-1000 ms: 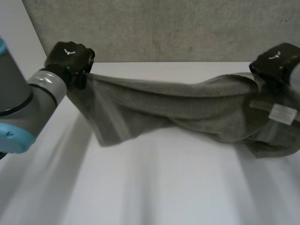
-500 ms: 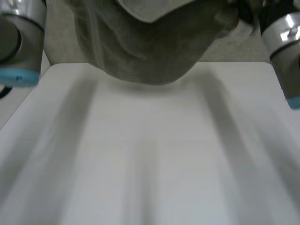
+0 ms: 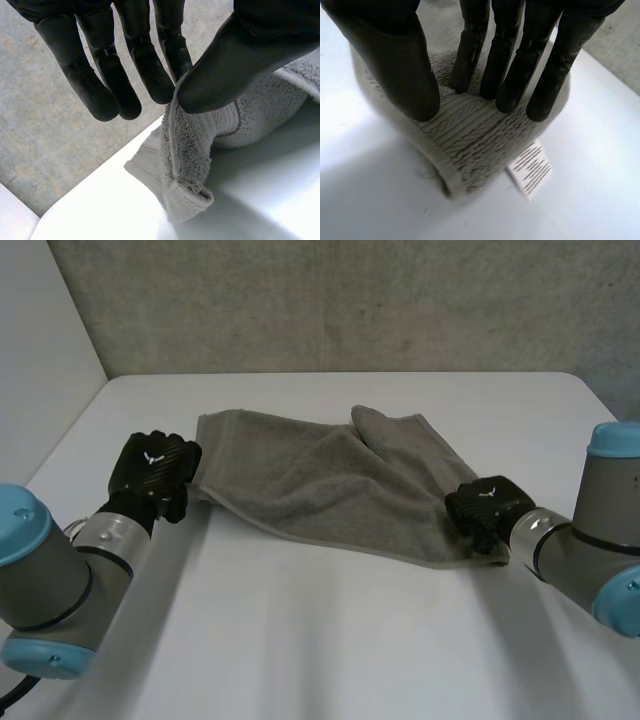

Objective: Fold the towel.

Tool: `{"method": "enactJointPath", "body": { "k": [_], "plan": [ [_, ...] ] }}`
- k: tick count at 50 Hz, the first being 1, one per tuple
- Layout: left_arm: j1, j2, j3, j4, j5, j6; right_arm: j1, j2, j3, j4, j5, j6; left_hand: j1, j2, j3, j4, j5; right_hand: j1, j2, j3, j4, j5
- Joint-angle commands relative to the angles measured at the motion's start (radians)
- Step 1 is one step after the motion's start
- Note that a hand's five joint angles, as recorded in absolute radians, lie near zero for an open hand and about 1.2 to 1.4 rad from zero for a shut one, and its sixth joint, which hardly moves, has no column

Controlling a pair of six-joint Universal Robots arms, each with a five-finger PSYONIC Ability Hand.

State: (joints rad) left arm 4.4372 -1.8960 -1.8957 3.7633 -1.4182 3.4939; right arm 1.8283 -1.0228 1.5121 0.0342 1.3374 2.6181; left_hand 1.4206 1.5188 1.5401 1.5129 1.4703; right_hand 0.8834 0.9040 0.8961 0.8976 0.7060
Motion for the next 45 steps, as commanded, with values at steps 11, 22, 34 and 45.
{"method": "enactJointPath", "body": {
  "k": [11, 22, 34, 45],
  "plan": [
    [0.001, -0.005, 0.0, 0.023, -0.005, -0.003, 0.003, -0.114, 0.149, -0.122, 0.071, 0.046, -0.024, -0.123, -0.144, -0.117, -0.249, -0.387, -0.408, -0.4, -0.401, -0.384],
    [0.004, -0.006, -0.011, 0.029, -0.004, -0.003, -0.017, -0.177, 0.296, -0.263, 0.066, 0.02, -0.024, -0.123, -0.144, -0.117, -0.249, -0.446, -0.467, -0.459, -0.46, -0.443],
    [0.004, -0.009, -0.013, 0.03, -0.004, -0.003, -0.056, -0.085, 0.274, -0.315, 0.068, -0.015, -0.024, -0.123, -0.144, -0.117, -0.249, -0.431, -0.452, -0.444, -0.446, -0.429],
    [0.007, -0.011, -0.013, 0.03, -0.004, -0.003, -0.069, -0.045, 0.232, -0.35, 0.074, -0.026, -0.024, -0.123, -0.144, -0.117, -0.249, -0.367, -0.388, -0.38, -0.381, -0.364]
  ]
}}
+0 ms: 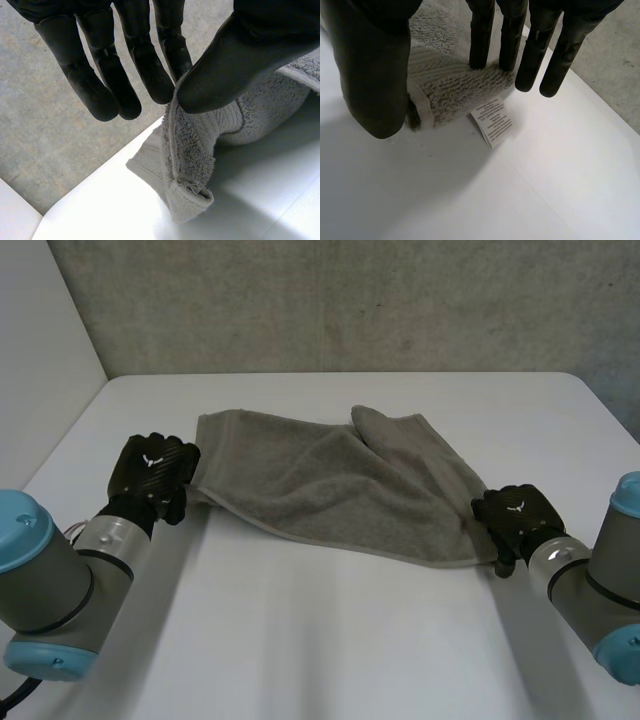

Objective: Fold the towel.

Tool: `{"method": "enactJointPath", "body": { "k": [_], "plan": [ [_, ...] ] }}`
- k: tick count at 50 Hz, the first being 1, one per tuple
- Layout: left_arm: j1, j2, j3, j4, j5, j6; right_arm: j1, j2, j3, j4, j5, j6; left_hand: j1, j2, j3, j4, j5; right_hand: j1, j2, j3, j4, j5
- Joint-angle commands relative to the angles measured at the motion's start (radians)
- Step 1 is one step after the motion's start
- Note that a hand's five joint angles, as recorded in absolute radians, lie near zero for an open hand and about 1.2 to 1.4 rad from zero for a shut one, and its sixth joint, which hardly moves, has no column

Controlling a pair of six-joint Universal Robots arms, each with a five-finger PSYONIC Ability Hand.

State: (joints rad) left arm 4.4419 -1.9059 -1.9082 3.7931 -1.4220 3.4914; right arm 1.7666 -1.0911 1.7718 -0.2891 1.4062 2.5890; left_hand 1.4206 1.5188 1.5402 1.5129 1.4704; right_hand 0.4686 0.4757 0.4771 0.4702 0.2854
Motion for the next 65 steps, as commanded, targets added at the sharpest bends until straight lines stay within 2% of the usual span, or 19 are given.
{"method": "enactJointPath", "body": {
  "k": [1, 8, 28, 31, 33, 34, 35, 36, 37, 44, 48, 50, 51, 53, 56, 59, 60, 62, 65],
  "plan": [
    [0.002, -0.001, 0.0, 0.0, 0.0, 0.0, -0.007, 0.023, -0.028, -0.027, 0.005, 0.003, -0.024, -0.123, -0.144, -0.117, -0.249, 0.048, 0.041, 0.039, 0.046, 0.057],
    [0.002, -0.001, -0.009, 0.008, 0.0, 0.0, -0.016, 0.013, -0.028, -0.077, 0.008, 0.014, -0.024, -0.123, -0.144, -0.117, -0.249, 0.151, 0.144, 0.142, 0.149, 0.159],
    [0.005, -0.001, -0.022, 0.039, 0.0, 0.002, -0.013, 0.019, -0.04, -0.084, 0.008, 0.152, -0.024, -0.123, -0.144, -0.117, -0.249, 0.157, 0.149, 0.148, 0.155, 0.165],
    [0.005, -0.001, -0.023, 0.039, 0.0, 0.002, -0.012, 0.023, -0.051, -0.084, 0.01, 0.184, -0.024, -0.123, -0.144, -0.117, -0.249, 0.239, 0.232, 0.23, 0.237, 0.247],
    [0.007, -0.001, -0.023, 0.04, 0.0, 0.002, -0.012, 0.023, -0.055, -0.085, 0.01, 0.207, -0.024, -0.123, -0.144, -0.117, -0.249, 0.472, 0.465, 0.464, 0.47, 0.481],
    [0.007, -0.001, -0.023, 0.04, 0.0, 0.002, -0.012, 0.023, -0.055, -0.085, 0.01, 0.207, -0.024, -0.123, -0.144, -0.117, -0.249, 0.474, 0.467, 0.465, 0.472, 0.482],
    [0.007, -0.001, -0.022, 0.04, 0.0, 0.002, -0.015, 0.023, -0.057, -0.085, 0.01, 0.218, -0.024, -0.123, -0.144, -0.117, -0.249, 0.677, 0.67, 0.669, 0.676, 0.686],
    [0.007, -0.001, -0.022, 0.04, 0.0, 0.002, -0.015, 0.023, -0.057, -0.085, 0.01, 0.218, -0.024, -0.123, -0.144, -0.117, -0.249, 0.679, 0.672, 0.671, 0.678, 0.688],
    [0.007, -0.001, -0.022, 0.04, 0.0, 0.002, -0.018, 0.022, -0.061, -0.085, 0.013, 0.229, -0.024, -0.123, -0.144, -0.117, -0.249, 0.906, 0.899, 0.897, 0.904, 0.915],
    [0.014, 0.008, -0.02, 0.039, -0.005, 0.003, -0.025, 0.019, -0.091, -0.071, 0.079, 0.283, -0.024, -0.123, -0.144, -0.117, -0.249, 0.928, 0.921, 0.919, 0.926, 0.936],
    [0.017, 0.021, -0.018, 0.036, -0.009, 0.006, -0.053, -0.015, -0.101, -0.065, 0.08, 0.28, -0.024, -0.123, -0.144, -0.117, -0.249, 0.928, 0.921, 0.919, 0.926, 0.936],
    [0.02, 0.062, -0.017, 0.025, -0.009, 0.011, -0.09, -0.163, -0.11, -0.039, 0.067, 0.267, -0.024, -0.123, -0.144, -0.117, -0.249, 0.928, 0.921, 0.919, 0.926, 0.936],
    [0.028, 0.132, -0.017, 0.023, -0.006, 0.008, -0.09, -0.164, -0.111, -0.039, 0.066, 0.267, -0.024, -0.123, -0.144, -0.117, -0.249, 0.928, 0.921, 0.919, 0.926, 0.936],
    [0.036, 0.196, -0.018, 0.02, -0.008, 0.002, -0.116, -0.306, -0.141, 0.043, 0.028, 0.25, -0.024, -0.123, -0.144, -0.117, -0.249, 0.928, 0.921, 0.919, 0.926, 0.936],
    [0.045, 0.324, -0.015, -0.013, -0.008, -0.002, -0.122, -0.345, -0.16, 0.091, 0.0, 0.243, -0.024, -0.123, -0.144, -0.117, -0.249, 0.928, 0.921, 0.919, 0.926, 0.936],
    [0.045, 0.443, 0.001, -0.093, -0.003, -0.002, -0.124, -0.456, -0.259, 0.304, -0.097, 0.198, -0.024, -0.123, -0.144, -0.117, -0.249, 0.928, 0.921, 0.919, 0.926, 0.936],
    [0.045, 0.444, 0.001, -0.093, -0.003, -0.002, -0.124, -0.457, -0.259, 0.304, -0.098, 0.198, -0.024, -0.123, -0.144, -0.117, -0.249, 0.928, 0.921, 0.919, 0.926, 0.936],
    [0.036, 0.53, 0.044, -0.203, 0.003, -0.002, -0.127, -0.513, -0.33, 0.446, -0.127, 0.145, -0.024, -0.123, -0.144, -0.117, -0.249, 0.928, 0.921, 0.919, 0.926, 0.936],
    [0.03, 0.548, 0.087, -0.295, 0.006, 0.002, -0.13, -0.501, -0.396, 0.549, -0.125, 0.067, -0.024, -0.123, -0.144, -0.117, -0.249, 0.928, 0.921, 0.919, 0.926, 0.936]
  ]
}}
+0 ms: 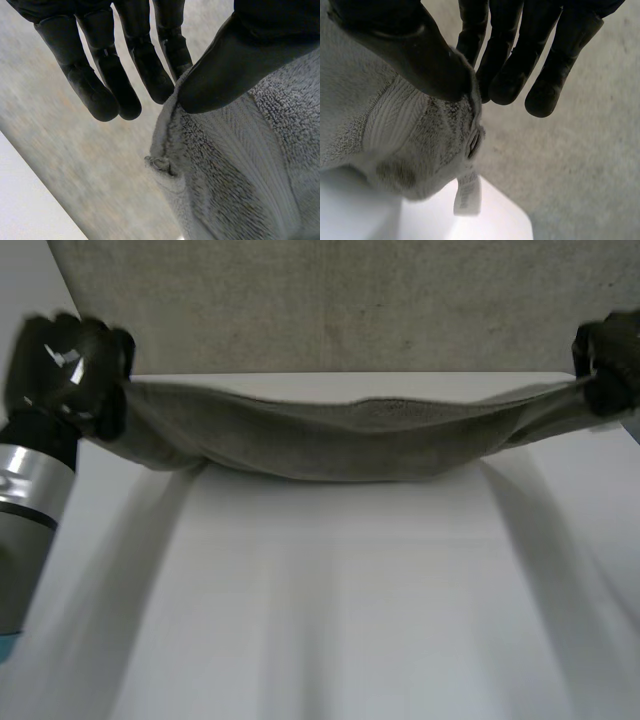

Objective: Fold the towel.

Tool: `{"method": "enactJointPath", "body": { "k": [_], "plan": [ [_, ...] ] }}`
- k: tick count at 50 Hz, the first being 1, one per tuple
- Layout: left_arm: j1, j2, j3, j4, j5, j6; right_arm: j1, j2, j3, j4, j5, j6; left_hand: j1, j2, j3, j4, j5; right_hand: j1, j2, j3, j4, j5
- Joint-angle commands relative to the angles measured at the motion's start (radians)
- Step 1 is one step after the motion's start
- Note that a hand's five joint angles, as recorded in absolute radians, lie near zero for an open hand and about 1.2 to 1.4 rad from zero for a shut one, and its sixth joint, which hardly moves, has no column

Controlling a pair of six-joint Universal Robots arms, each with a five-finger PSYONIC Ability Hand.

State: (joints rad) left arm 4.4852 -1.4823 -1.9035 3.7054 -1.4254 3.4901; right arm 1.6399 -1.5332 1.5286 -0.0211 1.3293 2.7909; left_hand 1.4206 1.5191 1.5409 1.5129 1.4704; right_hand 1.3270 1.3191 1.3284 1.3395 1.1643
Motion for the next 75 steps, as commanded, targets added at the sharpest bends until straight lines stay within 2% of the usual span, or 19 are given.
{"method": "enactJointPath", "body": {
  "k": [1, 6, 9, 15, 17, 21, 23, 24, 26, 29, 31, 34, 39, 48, 53, 59, 64, 66, 75],
  "plan": [
    [-0.014, 0.125, 0.083, -0.208, 0.009, 0.003, -0.003, -0.059, -0.153, 0.282, -0.048, -0.136, -0.024, -0.123, -0.145, -0.117, -0.249, 0.069, 0.077, 0.068, 0.057, 0.057],
    [-0.012, 0.05, 0.147, -0.318, 0.011, 0.01, 0.014, 0.066, -0.274, 0.397, -0.007, -0.306, -0.024, -0.123, -0.145, -0.117, -0.249, 0.069, 0.077, 0.068, 0.057, 0.057],
    [-0.009, -0.087, 0.21, -0.378, 0.011, 0.012, 0.028, 0.122, -0.304, 0.412, 0.018, -0.338, -0.024, -0.123, -0.145, -0.117, -0.249, 0.069, 0.077, 0.068, 0.057, 0.057],
    [-0.014, -0.38, 0.423, -0.47, 0.009, 0.063, 0.12, 0.37, -0.466, 0.418, 0.12, -0.422, -0.024, -0.123, -0.145, -0.117, -0.249, 0.069, 0.077, 0.068, 0.057, 0.057],
    [-0.026, -0.507, 0.574, -0.495, 0.008, 0.14, 0.149, 0.505, -0.603, 0.415, 0.152, -0.453, -0.024, -0.123, -0.145, -0.117, -0.249, 0.069, 0.077, 0.068, 0.057, 0.057],
    [-0.04, -0.592, 0.753, -0.498, 0.0, 0.198, 0.17, 0.608, -0.785, 0.382, 0.176, -0.449, -0.024, -0.123, -0.145, -0.117, -0.249, 0.069, 0.077, 0.068, 0.057, 0.057],
    [-0.044, -0.628, 0.953, -0.481, -0.006, 0.199, 0.19, 0.665, -0.971, 0.258, 0.197, -0.424, -0.024, -0.123, -0.145, -0.117, -0.249, 0.069, 0.077, 0.068, 0.057, 0.057],
    [-0.044, -0.628, 0.954, -0.481, -0.006, 0.199, 0.19, 0.665, -0.972, 0.257, 0.197, -0.424, -0.024, -0.123, -0.145, -0.117, -0.249, 0.069, 0.077, 0.068, 0.057, 0.057],
    [-0.046, -0.63, 1.046, -0.458, -0.015, 0.184, 0.207, 0.656, -1.01, 0.035, 0.205, -0.352, -0.024, -0.123, -0.145, -0.117, -0.249, 0.069, 0.077, 0.068, 0.057, 0.057],
    [-0.049, -0.622, 1.167, -0.378, -0.032, 0.11, 0.209, 0.62, -0.981, -0.083, 0.202, -0.303, -0.024, -0.123, -0.145, -0.117, -0.249, 0.069, 0.077, 0.068, 0.057, 0.057],
    [-0.037, -0.598, 1.207, -0.297, -0.043, 0.011, 0.202, 0.488, -0.867, -0.247, 0.203, -0.219, -0.024, -0.123, -0.145, -0.117, -0.249, 0.069, 0.077, 0.068, 0.057, 0.057],
    [-0.034, -0.582, 1.201, -0.271, -0.044, -0.036, 0.195, 0.398, -0.738, -0.273, 0.185, -0.173, -0.024, -0.123, -0.145, -0.117, -0.249, 0.069, 0.077, 0.068, 0.057, 0.057],
    [-0.021, -0.552, 1.03, -0.266, -0.03, -0.141, 0.201, 0.393, -0.586, -0.252, 0.128, -0.166, -0.024, -0.123, -0.145, -0.117, -0.249, 0.069, 0.077, 0.068, 0.057, 0.057],
    [0.009, -0.52, 0.632, -0.193, 0.002, -0.14, 0.195, 0.409, -0.355, -0.134, 0.082, -0.191, -0.024, -0.123, -0.145, -0.117, -0.249, 0.069, 0.077, 0.068, 0.057, 0.057],
    [0.011, -0.53, 0.336, -0.02, 0.054, -0.126, 0.192, 0.47, -0.191, -0.126, 0.073, -0.217, -0.024, -0.123, -0.145, -0.117, -0.249, 0.069, 0.077, 0.068, 0.057, 0.057],
    [0.012, -0.521, 0.161, 0.073, 0.102, -0.052, 0.172, 0.475, -0.096, -0.12, 0.054, -0.248, -0.024, -0.123, -0.145, -0.117, -0.249, 0.069, 0.077, 0.068, 0.057, 0.057],
    [0.028, -0.484, 0.038, 0.085, 0.14, 0.05, 0.161, 0.401, -0.001, -0.095, 0.053, -0.266, -0.024, -0.123, -0.145, -0.117, -0.249, 0.069, 0.077, 0.068, 0.057, 0.057],
    [0.052, -0.393, -0.046, 0.085, 0.16, 0.099, 0.138, 0.271, 0.069, -0.031, 0.047, -0.277, -0.024, -0.123, -0.145, -0.117, -0.249, 0.069, 0.077, 0.068, 0.057, 0.057],
    [0.149, -0.081, -0.218, 0.041, 0.227, 0.112, 0.074, 0.019, 0.16, 0.145, 0.019, -0.321, -0.024, -0.123, -0.145, -0.117, -0.249, 0.069, 0.077, 0.068, 0.057, 0.057]
  ]
}}
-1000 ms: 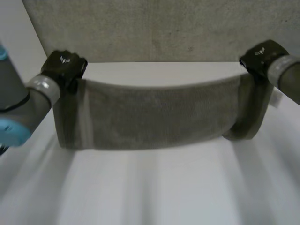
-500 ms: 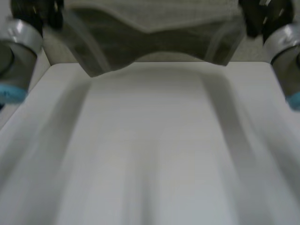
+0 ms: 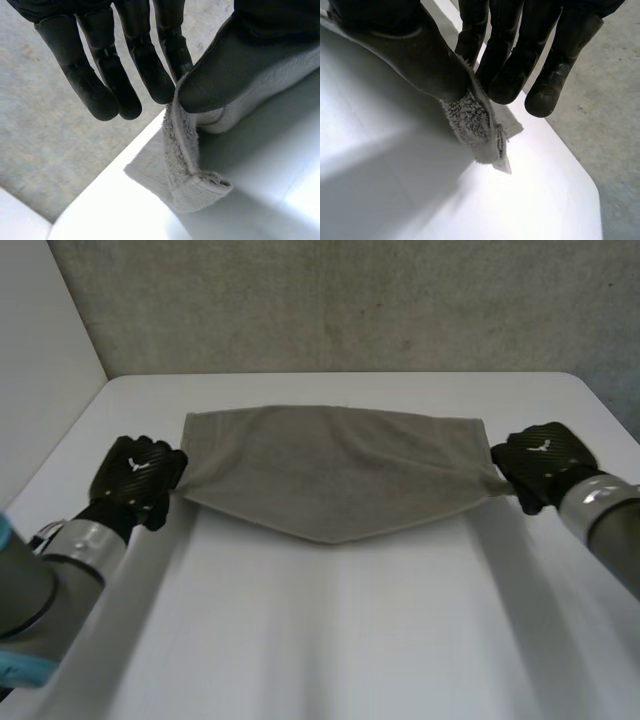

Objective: Fold the towel.

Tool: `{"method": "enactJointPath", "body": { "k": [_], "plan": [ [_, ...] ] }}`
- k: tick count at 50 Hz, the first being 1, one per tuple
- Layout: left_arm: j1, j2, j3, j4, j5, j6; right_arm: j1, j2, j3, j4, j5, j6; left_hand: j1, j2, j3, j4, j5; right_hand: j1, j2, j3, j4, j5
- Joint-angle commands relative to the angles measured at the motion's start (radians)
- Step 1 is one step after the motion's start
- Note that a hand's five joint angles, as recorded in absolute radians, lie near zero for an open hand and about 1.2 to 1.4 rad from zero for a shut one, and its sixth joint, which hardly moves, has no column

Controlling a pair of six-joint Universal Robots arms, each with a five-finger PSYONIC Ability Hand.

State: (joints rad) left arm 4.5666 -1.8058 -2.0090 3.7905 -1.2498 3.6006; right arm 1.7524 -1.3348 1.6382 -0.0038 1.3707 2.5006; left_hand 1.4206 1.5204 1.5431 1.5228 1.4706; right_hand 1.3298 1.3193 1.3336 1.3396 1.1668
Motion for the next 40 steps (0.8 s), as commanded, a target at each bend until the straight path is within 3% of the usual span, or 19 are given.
{"method": "enactJointPath", "body": {
  "k": [1, 6, 11, 13, 15, 19, 21, 24, 29, 36, 38, 40],
  "plan": [
    [0.08, 0.302, -0.129, -0.063, 0.073, -0.003, -0.054, -0.211, 0.051, 0.155, -0.033, -0.038, -0.024, -0.124, -0.147, -0.126, -0.249, 0.066, 0.077, 0.063, 0.057, 0.055],
    [0.085, 0.401, -0.126, -0.141, 0.122, -0.014, -0.093, -0.245, 0.026, 0.189, -0.073, -0.059, -0.024, -0.124, -0.147, -0.126, -0.249, 0.066, 0.077, 0.063, 0.057, 0.055],
    [0.077, 0.344, -0.073, -0.153, 0.122, -0.016, -0.091, -0.164, -0.052, 0.186, -0.088, -0.06, -0.024, -0.124, -0.147, -0.126, -0.249, 0.066, 0.077, 0.063, 0.057, 0.055],
    [0.072, 0.267, -0.04, -0.149, 0.121, -0.016, -0.076, -0.013, -0.139, 0.188, -0.071, -0.065, -0.024, -0.124, -0.147, -0.126, -0.249, 0.066, 0.077, 0.063, 0.057, 0.055],
    [0.036, 0.101, 0.075, -0.155, 0.113, -0.013, -0.071, 0.059, -0.2, 0.194, -0.067, -0.062, -0.024, -0.124, -0.147, -0.126, -0.249, 0.066, 0.077, 0.063, 0.057, 0.055],
    [0.0, -0.064, 0.21, -0.163, 0.087, -0.008, -0.06, 0.2, -0.324, 0.197, -0.045, -0.062, -0.024, -0.124, -0.147, -0.126, -0.249, 0.066, 0.077, 0.063, 0.057, 0.055],
    [-0.021, -0.203, 0.37, -0.176, 0.035, -0.007, -0.041, 0.337, -0.462, 0.199, -0.001, -0.059, -0.024, -0.124, -0.147, -0.126, -0.249, 0.066, 0.077, 0.063, 0.057, 0.055],
    [-0.028, -0.268, 0.453, -0.19, 0.007, -0.007, -0.022, 0.401, -0.534, 0.2, 0.031, -0.057, -0.024, -0.124, -0.147, -0.126, -0.249, 0.066, 0.077, 0.063, 0.057, 0.055],
    [-0.076, -0.511, 0.801, -0.29, -0.063, -0.008, 0.012, 0.613, -0.811, 0.199, 0.135, -0.052, -0.024, -0.124, -0.147, -0.126, -0.249, 0.066, 0.077, 0.063, 0.057, 0.055],
    [-0.116, -0.72, 1.122, -0.422, -0.106, -0.005, 0.027, 0.767, -1.018, 0.186, 0.168, -0.046, -0.024, -0.124, -0.147, -0.126, -0.249, 0.066, 0.077, 0.063, 0.057, 0.055],
    [-0.123, -0.759, 1.184, -0.454, -0.119, -0.005, 0.035, 0.801, -1.055, 0.183, 0.168, -0.045, -0.024, -0.124, -0.147, -0.126, -0.249, -0.038, -0.028, -0.042, -0.048, -0.05],
    [-0.127, -0.794, 1.239, -0.48, -0.125, -0.005, 0.044, 0.842, -1.103, 0.182, 0.176, -0.04, -0.024, -0.124, -0.147, -0.126, -0.249, -0.956, -0.945, -0.96, -0.966, -0.967]
  ]
}}
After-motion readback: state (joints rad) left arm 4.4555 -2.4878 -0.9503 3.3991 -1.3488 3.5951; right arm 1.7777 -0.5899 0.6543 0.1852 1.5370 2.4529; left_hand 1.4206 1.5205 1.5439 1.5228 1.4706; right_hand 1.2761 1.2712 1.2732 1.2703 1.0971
